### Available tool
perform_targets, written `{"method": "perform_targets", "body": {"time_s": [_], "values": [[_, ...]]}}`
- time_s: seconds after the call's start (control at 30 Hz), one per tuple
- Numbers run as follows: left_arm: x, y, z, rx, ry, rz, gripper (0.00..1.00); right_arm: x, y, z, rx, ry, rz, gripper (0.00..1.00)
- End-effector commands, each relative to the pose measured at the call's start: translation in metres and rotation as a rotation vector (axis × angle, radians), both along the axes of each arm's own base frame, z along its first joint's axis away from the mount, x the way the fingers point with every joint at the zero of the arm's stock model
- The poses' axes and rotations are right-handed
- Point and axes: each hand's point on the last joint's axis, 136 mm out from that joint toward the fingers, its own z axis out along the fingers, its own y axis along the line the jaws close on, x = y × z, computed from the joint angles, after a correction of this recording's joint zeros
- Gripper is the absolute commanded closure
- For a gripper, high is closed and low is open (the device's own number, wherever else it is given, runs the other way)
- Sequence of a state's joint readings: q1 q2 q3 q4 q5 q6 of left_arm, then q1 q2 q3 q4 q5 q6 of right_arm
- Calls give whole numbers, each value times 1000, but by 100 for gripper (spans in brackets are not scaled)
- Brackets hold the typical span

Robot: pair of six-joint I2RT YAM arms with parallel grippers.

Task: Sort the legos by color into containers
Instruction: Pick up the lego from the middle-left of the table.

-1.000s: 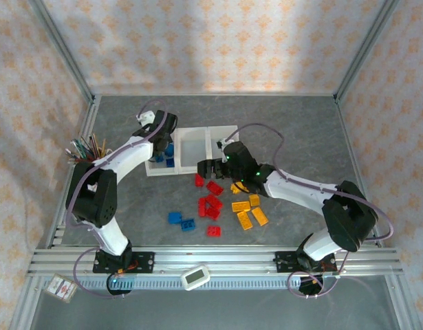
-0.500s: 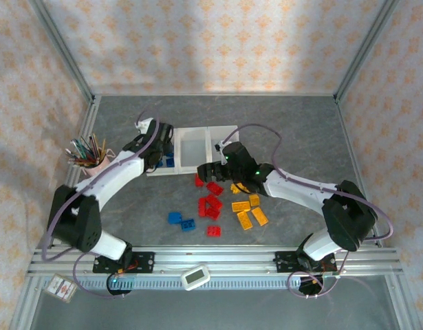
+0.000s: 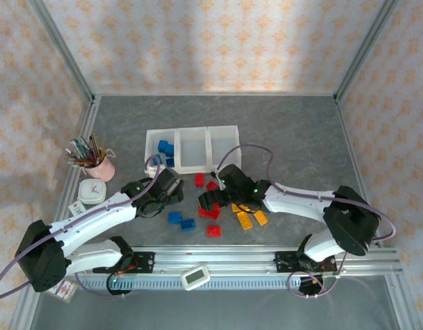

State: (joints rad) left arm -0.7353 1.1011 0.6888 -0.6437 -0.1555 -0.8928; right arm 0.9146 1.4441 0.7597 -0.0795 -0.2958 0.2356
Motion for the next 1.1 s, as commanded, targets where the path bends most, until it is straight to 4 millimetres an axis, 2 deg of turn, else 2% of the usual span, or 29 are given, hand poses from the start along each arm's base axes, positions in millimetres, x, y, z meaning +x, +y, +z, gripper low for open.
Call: {"method": "perform_targets", "body": {"time_s": [0.0, 0.17, 0.37, 0.53, 0.9, 1.07], "values": [[-29, -1, -19, -29, 82, 23, 25, 4, 2, 11, 35, -33, -20, 0], [-45, -6, -38, -24, 132, -6, 22, 7, 2, 12, 40, -39, -34, 0], [-43, -28, -41, -86, 123, -62, 20, 4, 6, 11, 66, -14, -35, 0], [-45, -23, -58, -17, 162, -64, 20, 5, 5, 14, 86, -20, -51, 0], [-46, -15, -70, 24, 169, -47, 39, 5, 9, 15, 101, -13, -54, 0], [-45, -17, -69, 4, 153, -47, 48, 6, 10, 15, 103, -16, -51, 0]]}}
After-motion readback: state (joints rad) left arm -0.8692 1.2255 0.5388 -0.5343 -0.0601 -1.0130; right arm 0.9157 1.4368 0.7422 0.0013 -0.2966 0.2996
